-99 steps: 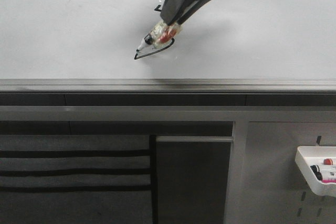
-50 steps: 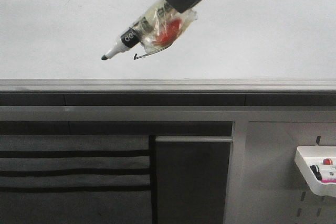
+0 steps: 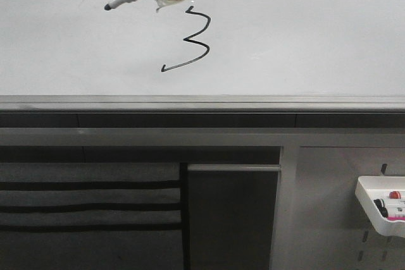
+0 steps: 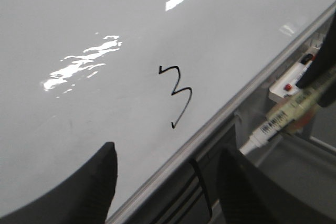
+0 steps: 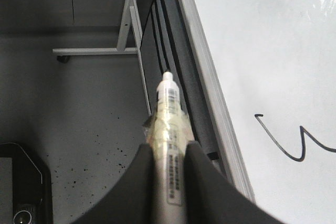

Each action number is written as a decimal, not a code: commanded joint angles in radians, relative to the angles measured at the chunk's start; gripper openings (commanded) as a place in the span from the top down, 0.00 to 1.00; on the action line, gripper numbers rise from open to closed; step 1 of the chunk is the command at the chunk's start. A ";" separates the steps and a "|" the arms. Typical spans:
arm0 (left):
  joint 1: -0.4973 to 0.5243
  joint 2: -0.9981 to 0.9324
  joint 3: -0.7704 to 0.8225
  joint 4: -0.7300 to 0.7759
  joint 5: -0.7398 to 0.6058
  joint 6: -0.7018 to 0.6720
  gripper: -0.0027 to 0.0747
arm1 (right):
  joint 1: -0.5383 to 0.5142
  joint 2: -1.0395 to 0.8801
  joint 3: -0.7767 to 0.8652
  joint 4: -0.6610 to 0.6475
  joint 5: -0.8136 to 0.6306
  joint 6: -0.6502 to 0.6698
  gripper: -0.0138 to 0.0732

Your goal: Write number 3 on whiteboard

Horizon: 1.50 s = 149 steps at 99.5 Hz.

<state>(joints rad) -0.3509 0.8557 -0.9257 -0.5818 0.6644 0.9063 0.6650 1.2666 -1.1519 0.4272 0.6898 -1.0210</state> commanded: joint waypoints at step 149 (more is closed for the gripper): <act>-0.286 0.352 -0.156 0.144 0.122 0.147 0.99 | 0.074 -0.030 -0.022 0.026 -0.024 -0.131 0.90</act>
<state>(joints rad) -0.6310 1.2308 -1.0485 -0.4004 0.8367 1.0661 0.7375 1.2666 -1.1475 0.4272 0.6908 -1.1432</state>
